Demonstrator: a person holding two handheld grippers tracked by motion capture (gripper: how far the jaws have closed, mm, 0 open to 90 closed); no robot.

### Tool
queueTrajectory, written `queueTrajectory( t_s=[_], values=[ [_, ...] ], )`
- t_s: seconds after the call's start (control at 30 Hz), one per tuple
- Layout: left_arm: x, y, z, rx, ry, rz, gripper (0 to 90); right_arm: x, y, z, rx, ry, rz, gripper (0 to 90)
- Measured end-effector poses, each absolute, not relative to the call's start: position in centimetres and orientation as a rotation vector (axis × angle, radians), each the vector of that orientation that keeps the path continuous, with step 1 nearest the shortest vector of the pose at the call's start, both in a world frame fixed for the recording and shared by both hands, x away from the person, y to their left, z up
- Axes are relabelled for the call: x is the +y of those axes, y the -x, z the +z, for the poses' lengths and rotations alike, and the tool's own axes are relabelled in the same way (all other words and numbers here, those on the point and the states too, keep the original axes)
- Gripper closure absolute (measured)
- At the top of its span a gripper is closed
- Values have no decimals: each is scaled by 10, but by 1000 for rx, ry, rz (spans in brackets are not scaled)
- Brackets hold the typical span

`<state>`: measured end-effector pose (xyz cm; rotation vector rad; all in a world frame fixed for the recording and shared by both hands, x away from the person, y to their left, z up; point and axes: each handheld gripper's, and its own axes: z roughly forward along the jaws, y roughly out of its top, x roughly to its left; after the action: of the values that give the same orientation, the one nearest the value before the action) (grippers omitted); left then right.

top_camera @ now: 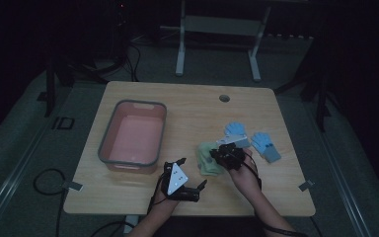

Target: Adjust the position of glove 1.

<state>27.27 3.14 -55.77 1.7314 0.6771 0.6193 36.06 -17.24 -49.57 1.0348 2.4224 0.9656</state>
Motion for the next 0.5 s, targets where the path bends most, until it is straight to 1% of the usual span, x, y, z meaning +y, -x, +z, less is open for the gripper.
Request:
queueTrajectory(
  t_s=[0.27,0.5],
  values=[
    [30,-274,-557,701,-1739,619,0,-164,-364,-508,2432,-1064,942,845],
    [26,-275,-557,698,-1789,642,0,-162,-367,-518,2439,-1080,927,833]
  ],
)
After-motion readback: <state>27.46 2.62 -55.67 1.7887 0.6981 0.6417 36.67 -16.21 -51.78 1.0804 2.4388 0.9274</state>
